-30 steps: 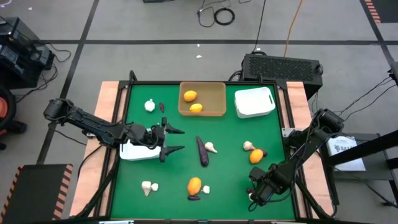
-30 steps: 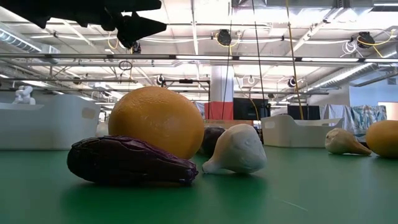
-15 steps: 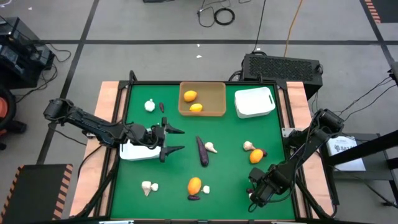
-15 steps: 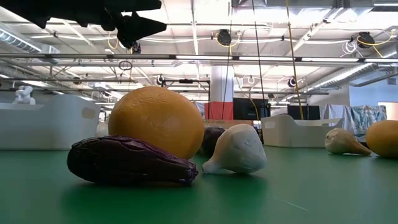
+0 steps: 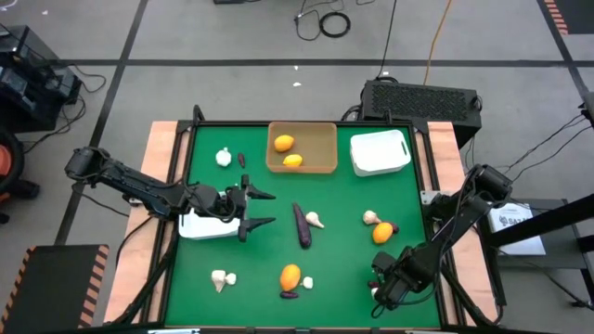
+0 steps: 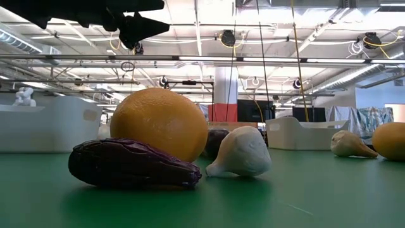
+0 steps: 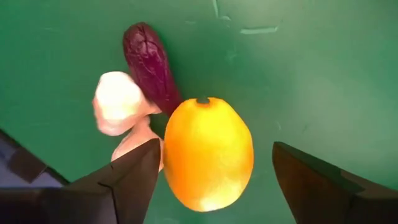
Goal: Sort produce into baskets
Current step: Put the lemon into the yellow bin
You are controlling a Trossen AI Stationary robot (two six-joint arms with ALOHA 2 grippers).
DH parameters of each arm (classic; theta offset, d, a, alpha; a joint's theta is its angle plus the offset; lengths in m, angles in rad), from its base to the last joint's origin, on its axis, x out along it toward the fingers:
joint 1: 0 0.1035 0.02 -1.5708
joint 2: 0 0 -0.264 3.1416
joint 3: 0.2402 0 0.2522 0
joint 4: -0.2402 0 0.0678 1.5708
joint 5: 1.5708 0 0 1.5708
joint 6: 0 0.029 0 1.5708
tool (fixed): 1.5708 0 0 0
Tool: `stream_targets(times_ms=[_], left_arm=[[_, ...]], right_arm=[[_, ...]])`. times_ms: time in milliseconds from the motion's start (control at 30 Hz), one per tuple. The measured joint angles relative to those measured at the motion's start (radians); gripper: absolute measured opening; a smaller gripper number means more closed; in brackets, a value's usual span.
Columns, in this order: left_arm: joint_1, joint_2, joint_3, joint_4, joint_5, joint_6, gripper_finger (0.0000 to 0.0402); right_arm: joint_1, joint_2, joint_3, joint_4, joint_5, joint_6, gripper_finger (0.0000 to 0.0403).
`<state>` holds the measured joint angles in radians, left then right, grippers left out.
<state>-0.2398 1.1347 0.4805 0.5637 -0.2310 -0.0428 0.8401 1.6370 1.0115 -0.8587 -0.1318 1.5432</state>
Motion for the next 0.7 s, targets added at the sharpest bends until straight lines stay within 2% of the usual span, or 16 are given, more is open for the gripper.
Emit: stream_targets(times_ms=[333,700], left_arm=[[0.0,0.0,0.0,-0.004,0.0,0.001,0.0303],[0.0,0.0,0.0,-0.004,0.0,0.0,0.0303]], right_arm=[[0.001,0.047,0.0,0.001,-0.005,0.006,0.0294],[-0.001,0.039,0.006,-0.006,-0.004,-0.008,0.0215]])
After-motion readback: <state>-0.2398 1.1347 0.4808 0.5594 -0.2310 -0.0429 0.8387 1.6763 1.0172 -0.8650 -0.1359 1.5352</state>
